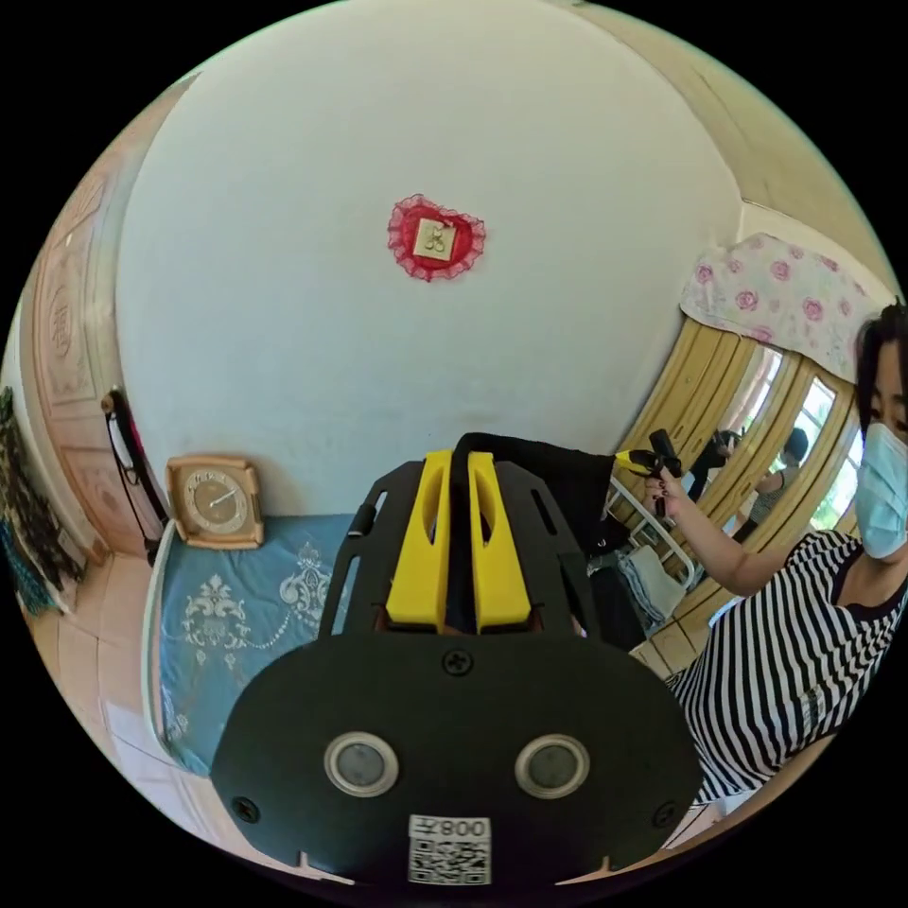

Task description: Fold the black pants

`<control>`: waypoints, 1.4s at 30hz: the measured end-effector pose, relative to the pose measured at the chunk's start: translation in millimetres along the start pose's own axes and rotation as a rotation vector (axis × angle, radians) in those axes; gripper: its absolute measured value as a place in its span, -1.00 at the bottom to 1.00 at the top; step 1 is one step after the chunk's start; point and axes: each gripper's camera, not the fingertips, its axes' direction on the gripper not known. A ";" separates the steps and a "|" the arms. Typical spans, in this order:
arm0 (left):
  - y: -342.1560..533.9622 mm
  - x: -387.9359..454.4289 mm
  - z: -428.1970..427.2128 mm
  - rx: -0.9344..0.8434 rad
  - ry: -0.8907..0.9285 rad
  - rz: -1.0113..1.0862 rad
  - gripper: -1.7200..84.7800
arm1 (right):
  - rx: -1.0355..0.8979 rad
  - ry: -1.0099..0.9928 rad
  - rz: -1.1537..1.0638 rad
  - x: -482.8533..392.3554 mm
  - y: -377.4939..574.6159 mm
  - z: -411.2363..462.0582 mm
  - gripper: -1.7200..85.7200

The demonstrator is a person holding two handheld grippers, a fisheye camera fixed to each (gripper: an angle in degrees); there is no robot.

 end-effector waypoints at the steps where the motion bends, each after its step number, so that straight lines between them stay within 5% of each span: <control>1: -25.6 -1.8 -10.2 0.010 0.010 0.061 -0.91 | 0.039 0.016 -0.059 -12.5 -24.4 -7.3 -0.96; 6: -98.4 -16.5 -59.6 0.038 0.012 0.239 -0.91 | 0.086 0.101 -0.215 -46.5 -94.2 -11.7 -0.96; 12: -98.2 -78.4 -117.3 -0.060 -0.006 0.174 -0.92 | -0.190 0.142 -0.096 7.9 -122.5 53.8 -0.96; 15: -63.0 -120.2 -128.8 -0.215 -0.095 0.038 -0.92 | -0.356 0.046 0.112 78.2 -106.9 104.7 -0.96; 20: 53.9 -206.3 -141.8 -0.620 -0.227 -0.539 -0.93 | -0.934 -0.055 0.561 219.8 -26.5 212.7 -0.94; 23: 108.3 -213.5 -167.7 -0.793 -0.209 -0.767 -0.93 | -1.082 -0.084 0.642 243.7 -27.3 216.6 -0.95; 31: 123.0 -217.1 -259.4 -0.695 -0.118 -1.058 -0.95 | -0.885 -0.018 0.747 301.8 -125.7 104.4 -0.96; 42: 29.6 -323.5 -364.6 -0.475 -0.017 -1.054 -0.94 | -0.530 0.032 1.043 335.1 -168.6 -17.0 -0.95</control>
